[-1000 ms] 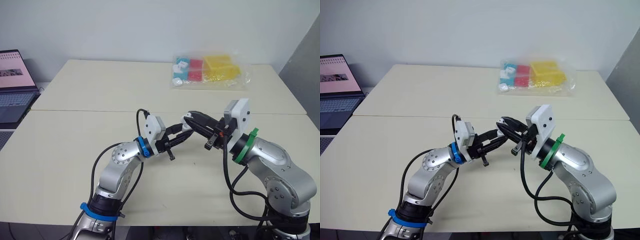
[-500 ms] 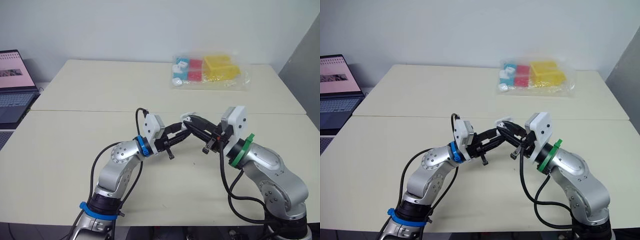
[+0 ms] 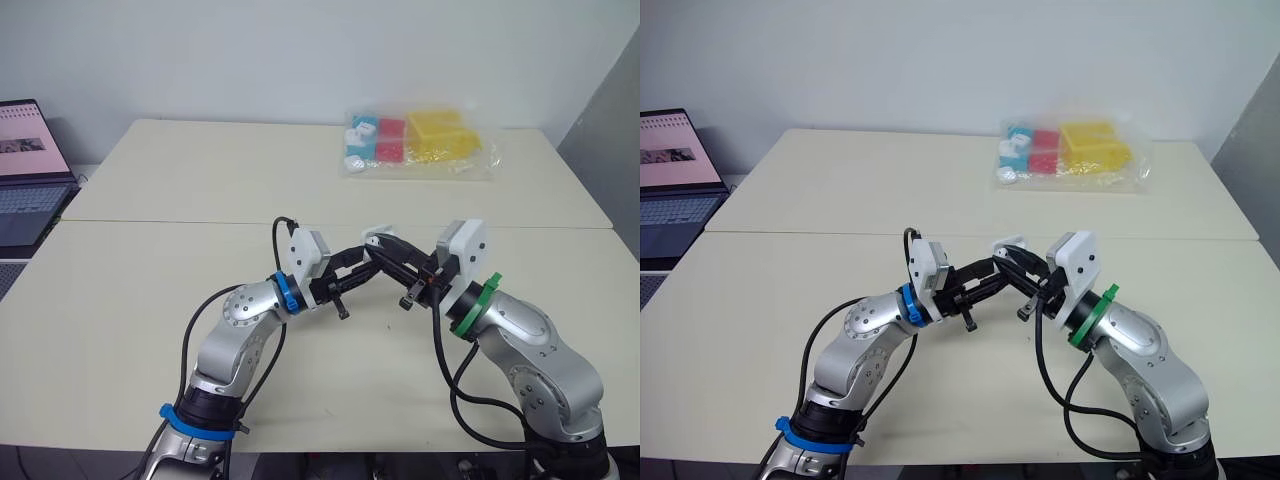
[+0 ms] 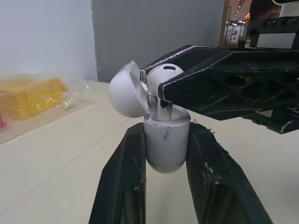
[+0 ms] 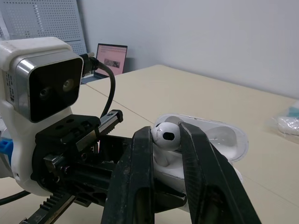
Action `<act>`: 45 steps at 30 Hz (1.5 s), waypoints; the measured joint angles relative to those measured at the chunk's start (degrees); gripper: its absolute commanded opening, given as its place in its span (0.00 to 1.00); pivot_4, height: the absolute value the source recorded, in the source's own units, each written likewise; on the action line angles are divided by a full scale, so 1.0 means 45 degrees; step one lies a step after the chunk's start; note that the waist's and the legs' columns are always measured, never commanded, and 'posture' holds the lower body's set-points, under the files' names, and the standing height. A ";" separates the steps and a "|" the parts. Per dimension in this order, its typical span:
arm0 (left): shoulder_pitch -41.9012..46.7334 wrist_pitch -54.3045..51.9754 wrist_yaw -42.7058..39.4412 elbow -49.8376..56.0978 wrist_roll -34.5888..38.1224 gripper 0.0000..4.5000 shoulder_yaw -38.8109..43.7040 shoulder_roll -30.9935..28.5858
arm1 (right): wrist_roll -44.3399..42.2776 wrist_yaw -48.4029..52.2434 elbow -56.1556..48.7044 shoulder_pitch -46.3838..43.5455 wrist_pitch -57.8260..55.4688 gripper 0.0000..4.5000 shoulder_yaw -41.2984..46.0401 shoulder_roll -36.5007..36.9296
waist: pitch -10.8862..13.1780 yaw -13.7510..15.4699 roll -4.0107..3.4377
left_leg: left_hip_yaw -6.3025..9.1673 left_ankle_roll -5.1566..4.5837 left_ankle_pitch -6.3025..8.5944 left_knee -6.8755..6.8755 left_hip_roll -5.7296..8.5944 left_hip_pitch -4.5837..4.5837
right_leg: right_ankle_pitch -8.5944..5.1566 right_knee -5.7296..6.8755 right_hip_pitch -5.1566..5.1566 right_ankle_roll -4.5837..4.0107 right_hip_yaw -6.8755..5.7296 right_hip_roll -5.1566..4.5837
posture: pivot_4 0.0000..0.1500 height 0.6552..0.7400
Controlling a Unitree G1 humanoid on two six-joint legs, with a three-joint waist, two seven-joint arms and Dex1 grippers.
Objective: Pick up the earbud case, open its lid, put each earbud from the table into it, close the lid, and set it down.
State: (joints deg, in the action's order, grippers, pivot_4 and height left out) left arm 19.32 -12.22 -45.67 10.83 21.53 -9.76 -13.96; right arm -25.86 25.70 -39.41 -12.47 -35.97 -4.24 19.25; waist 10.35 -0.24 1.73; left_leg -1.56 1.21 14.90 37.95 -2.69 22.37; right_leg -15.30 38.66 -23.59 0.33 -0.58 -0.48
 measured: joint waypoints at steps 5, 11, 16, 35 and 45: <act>-0.0016 -0.0044 0.0000 -0.0001 -0.0015 0.18 -0.0012 0.0018 | -0.0004 -0.0089 -0.0002 0.0015 -0.0003 0.26 -0.0064 0.0141 | 0.0000 0.0001 0.0000 | 0.0001 0.0000 0.0000 -0.0001 0.0000 0.0000 | 0.0000 -0.0002 0.0000 0.0000 -0.0002 0.0000 | 1.00 1.00; -0.0013 -0.0052 0.0263 -0.0005 -0.0027 0.18 0.0040 0.0010 | -0.0034 -0.0099 -0.0335 0.0000 -0.0203 0.54 -0.0302 0.0508 | 0.0000 0.0003 0.0000 | 0.0001 0.0000 0.0000 -0.0002 -0.0001 0.0003 | 0.0000 -0.0005 0.0000 0.0000 -0.0002 -0.0001 | 1.00 1.00; -0.0013 -0.0048 0.0262 0.0012 -0.0004 0.18 0.0040 -0.0056 | -0.0175 -0.0259 -0.0598 -0.0132 -0.0753 0.54 -0.0182 0.0734 | 0.0000 0.0008 0.0000 | 0.0004 0.0000 0.0000 -0.0004 -0.0001 0.0005 | 0.0000 -0.0009 0.0000 0.0000 -0.0005 -0.0001 | 1.00 1.00; -0.0016 0.0115 -0.0746 0.0077 0.0018 0.18 -0.0267 -0.0439 | -0.4934 0.1264 0.0584 -0.4478 -0.4351 0.32 0.3196 0.6409 | 0.0005 0.0020 0.0000 | -0.0017 -0.0004 0.0002 -0.0015 0.0004 0.0047 | 0.0001 -0.0043 -0.0023 0.0000 -0.0013 -0.0002 | 1.00 1.00; 0.0150 0.0406 -0.1662 0.0072 -0.0049 0.18 -0.0853 -0.0565 | -0.2644 0.5149 0.5056 -0.7999 -0.3802 0.00 -0.0695 0.7390 | 0.0007 -0.0008 -0.0005 | -0.0017 -0.0006 0.0002 -0.0013 -0.0006 0.0124 | 0.0000 -0.0037 -0.0117 -0.0006 0.0004 0.0007 | 1.00 1.00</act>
State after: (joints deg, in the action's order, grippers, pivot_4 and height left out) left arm 20.00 -10.39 -53.15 11.15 21.31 -13.60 -16.50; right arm -37.76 48.87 -16.66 -48.47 -53.08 -7.37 52.51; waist 10.38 -0.28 1.70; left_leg -1.63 1.19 14.91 37.89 -2.71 22.93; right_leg -15.30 38.50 -24.12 0.31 -0.56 -0.45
